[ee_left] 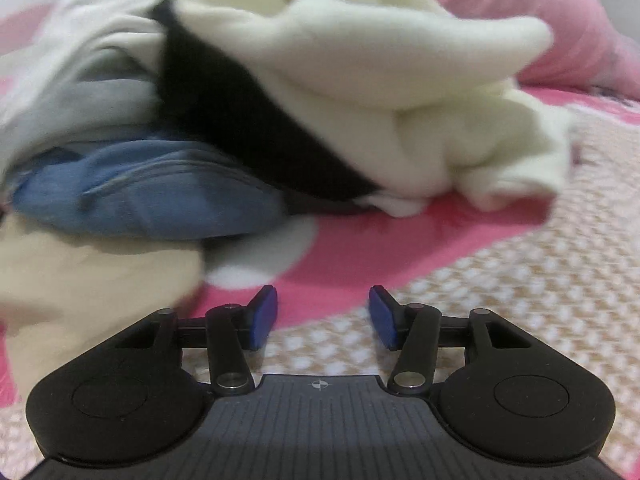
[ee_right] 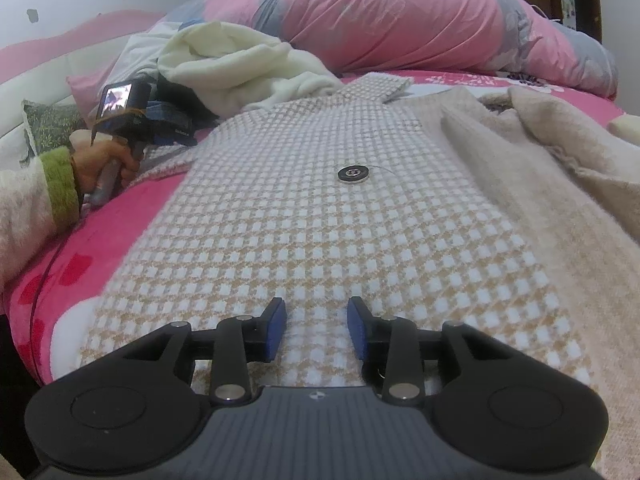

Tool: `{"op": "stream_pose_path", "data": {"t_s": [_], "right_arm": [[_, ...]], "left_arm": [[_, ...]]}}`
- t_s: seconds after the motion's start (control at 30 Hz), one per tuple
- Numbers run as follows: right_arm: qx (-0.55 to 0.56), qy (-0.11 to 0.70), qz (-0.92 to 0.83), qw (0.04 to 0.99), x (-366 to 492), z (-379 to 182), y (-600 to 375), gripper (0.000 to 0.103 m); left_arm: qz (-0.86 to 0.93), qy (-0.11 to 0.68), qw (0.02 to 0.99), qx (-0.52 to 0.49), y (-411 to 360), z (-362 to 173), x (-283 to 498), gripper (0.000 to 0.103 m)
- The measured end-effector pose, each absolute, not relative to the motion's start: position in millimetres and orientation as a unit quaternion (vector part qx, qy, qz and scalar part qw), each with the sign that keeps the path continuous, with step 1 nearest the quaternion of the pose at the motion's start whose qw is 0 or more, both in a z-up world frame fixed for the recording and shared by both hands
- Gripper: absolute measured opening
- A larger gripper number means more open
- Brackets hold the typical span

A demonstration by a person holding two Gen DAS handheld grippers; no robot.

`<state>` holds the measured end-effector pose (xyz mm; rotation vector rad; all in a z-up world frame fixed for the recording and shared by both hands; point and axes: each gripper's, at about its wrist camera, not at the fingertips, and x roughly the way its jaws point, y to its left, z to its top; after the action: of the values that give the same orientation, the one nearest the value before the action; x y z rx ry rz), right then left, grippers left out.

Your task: Fold clothes

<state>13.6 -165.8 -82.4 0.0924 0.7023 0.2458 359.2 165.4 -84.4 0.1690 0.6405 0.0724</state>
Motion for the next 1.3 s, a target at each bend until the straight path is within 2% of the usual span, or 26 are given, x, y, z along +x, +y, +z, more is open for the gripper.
{"op": "stream_pose_path", "data": {"t_s": [0.1,0.2,0.27,0.4,0.57,0.7,0.77,0.9,0.97,1.13,1.3], "right_arm": [[0.043,0.339,0.121,0.932,12,-83,-165,0.037],[0.045,0.334,0.120,0.934,11,-84,-165,0.037],[0.045,0.332,0.120,0.935,10,-84,-165,0.037],[0.045,0.329,0.122,0.935,10,-85,-164,0.038],[0.045,0.330,0.125,0.935,11,-85,-165,0.039],[0.044,0.328,0.125,0.935,10,-85,-164,0.039],[0.044,0.329,0.126,0.935,10,-85,-164,0.039],[0.045,0.327,0.127,0.935,11,-86,-166,0.040],[0.046,0.325,0.125,0.936,10,-87,-165,0.040],[0.039,0.315,0.125,0.940,8,-89,-163,0.043],[0.036,0.306,0.118,0.944,6,-83,-162,0.043]], "left_arm": [[0.087,0.331,0.938,0.049,182,-87,367,0.051],[0.095,0.330,0.937,0.059,179,-78,368,0.051],[0.095,0.307,0.946,0.044,178,-65,357,0.048],[0.009,0.269,0.963,-0.012,168,-34,333,0.051],[-0.060,0.347,0.936,0.006,126,-53,349,0.048],[-0.035,0.331,0.941,0.058,107,-75,352,0.054],[-0.020,0.335,0.941,0.051,112,-75,360,0.057],[0.007,0.352,0.936,0.018,118,-77,384,0.073],[0.011,0.352,0.936,0.010,120,-76,383,0.073],[0.013,0.320,0.947,-0.018,128,-52,339,0.071],[-0.056,0.264,0.963,-0.026,115,-9,252,0.074]]}}
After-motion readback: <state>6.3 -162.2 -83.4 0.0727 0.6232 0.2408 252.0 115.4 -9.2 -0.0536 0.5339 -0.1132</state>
